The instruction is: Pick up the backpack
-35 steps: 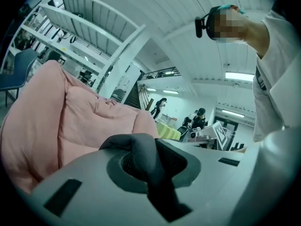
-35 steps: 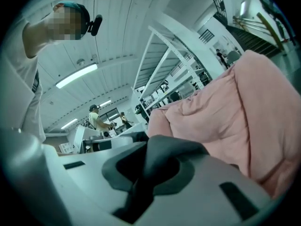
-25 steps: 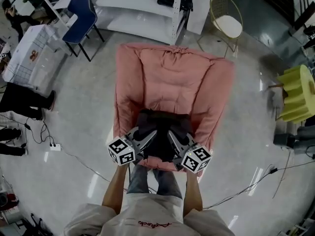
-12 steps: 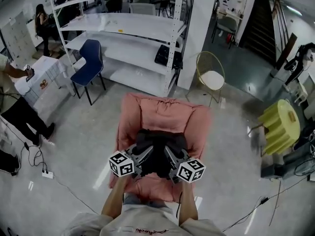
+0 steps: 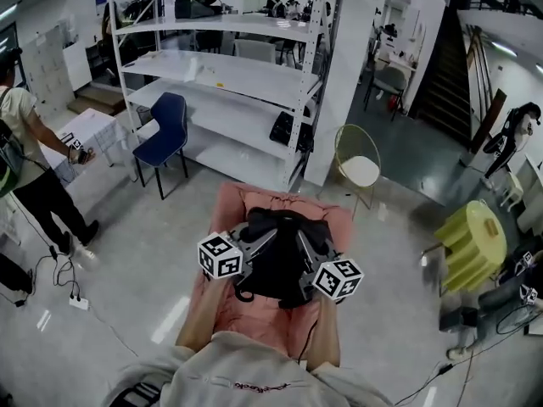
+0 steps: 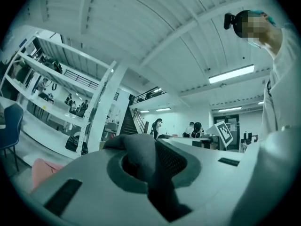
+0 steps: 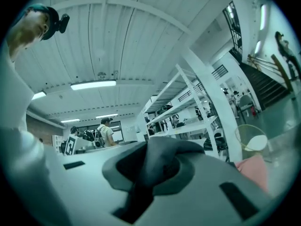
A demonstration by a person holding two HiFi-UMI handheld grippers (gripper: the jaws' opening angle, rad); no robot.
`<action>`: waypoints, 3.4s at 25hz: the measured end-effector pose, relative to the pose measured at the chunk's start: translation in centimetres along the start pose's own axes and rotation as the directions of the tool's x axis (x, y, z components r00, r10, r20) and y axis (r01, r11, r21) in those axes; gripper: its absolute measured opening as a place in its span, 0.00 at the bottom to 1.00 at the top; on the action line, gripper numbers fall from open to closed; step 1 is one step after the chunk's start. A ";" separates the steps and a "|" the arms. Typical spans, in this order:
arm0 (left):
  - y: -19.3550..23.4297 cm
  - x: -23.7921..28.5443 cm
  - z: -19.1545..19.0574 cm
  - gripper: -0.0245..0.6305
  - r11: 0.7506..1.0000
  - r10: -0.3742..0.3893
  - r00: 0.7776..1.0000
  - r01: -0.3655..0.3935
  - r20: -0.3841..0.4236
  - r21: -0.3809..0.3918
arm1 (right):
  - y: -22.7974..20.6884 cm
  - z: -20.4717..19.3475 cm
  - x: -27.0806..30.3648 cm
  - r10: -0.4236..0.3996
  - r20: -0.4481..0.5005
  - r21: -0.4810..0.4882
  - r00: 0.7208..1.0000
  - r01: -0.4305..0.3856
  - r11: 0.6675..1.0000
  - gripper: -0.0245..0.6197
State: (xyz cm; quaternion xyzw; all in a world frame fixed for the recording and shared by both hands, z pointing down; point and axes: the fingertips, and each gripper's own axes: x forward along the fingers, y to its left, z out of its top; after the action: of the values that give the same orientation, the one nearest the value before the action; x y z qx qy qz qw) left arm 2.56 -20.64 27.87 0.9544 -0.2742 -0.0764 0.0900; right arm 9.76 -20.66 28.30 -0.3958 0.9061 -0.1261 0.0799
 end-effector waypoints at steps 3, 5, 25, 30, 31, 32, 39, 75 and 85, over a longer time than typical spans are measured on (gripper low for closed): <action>-0.9 -0.5 -0.8 0.13 1.000 0.016 1.000 -0.016 -0.002 -0.020 | 0.4 -0.8 -1.0 0.002 -0.004 0.019 1.000 -0.002 1.000 0.12; -1.4 -1.4 -2.0 0.13 0.998 0.029 1.000 -0.029 -0.005 -0.049 | 0.8 -2.1 -1.7 0.001 -0.016 0.038 1.000 -0.001 0.999 0.12; -10.1 -14.0 -4.1 0.12 0.994 -0.004 1.000 0.007 0.029 -0.109 | 13.6 -7.7 -9.1 -0.057 -0.004 0.084 0.998 0.057 0.995 0.12; -13.1 -17.0 -4.3 0.12 0.992 -0.017 1.000 0.020 0.026 -0.124 | 17.4 -8.7 -12.0 -0.081 -0.001 0.084 0.997 0.081 0.993 0.12; -13.6 -17.6 -4.4 0.12 0.991 -0.019 0.999 0.022 0.028 -0.129 | 18.1 -8.9 -12.3 -0.086 -0.002 0.081 0.996 0.086 0.993 0.12; -14.0 -18.2 -4.6 0.12 0.991 -0.023 0.999 0.026 0.027 -0.132 | 18.6 -9.2 -12.7 -0.091 -0.003 0.079 0.996 0.091 0.993 0.12; -17.9 -21.8 -7.1 0.12 0.985 -0.050 0.998 0.045 -0.023 -0.167 | 21.9 -11.9 -16.2 -0.138 -0.031 0.110 0.990 0.141 0.984 0.12; -26.1 -26.9 -9.9 0.12 0.983 -0.045 0.999 0.044 -0.003 -0.179 | 28.1 -14.9 -24.5 -0.164 -0.060 0.081 0.985 0.169 0.982 0.12; -25.7 -26.0 -9.9 0.12 0.983 -0.058 0.998 0.056 -0.006 -0.176 | 27.2 -14.6 -24.3 -0.166 -0.045 0.086 0.985 0.169 0.982 0.12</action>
State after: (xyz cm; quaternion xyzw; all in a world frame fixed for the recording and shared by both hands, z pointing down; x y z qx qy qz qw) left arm -4.18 16.02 34.56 0.9505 -0.2386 -0.0978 0.1733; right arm 3.53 17.50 35.44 -0.4643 0.8643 -0.1805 0.0697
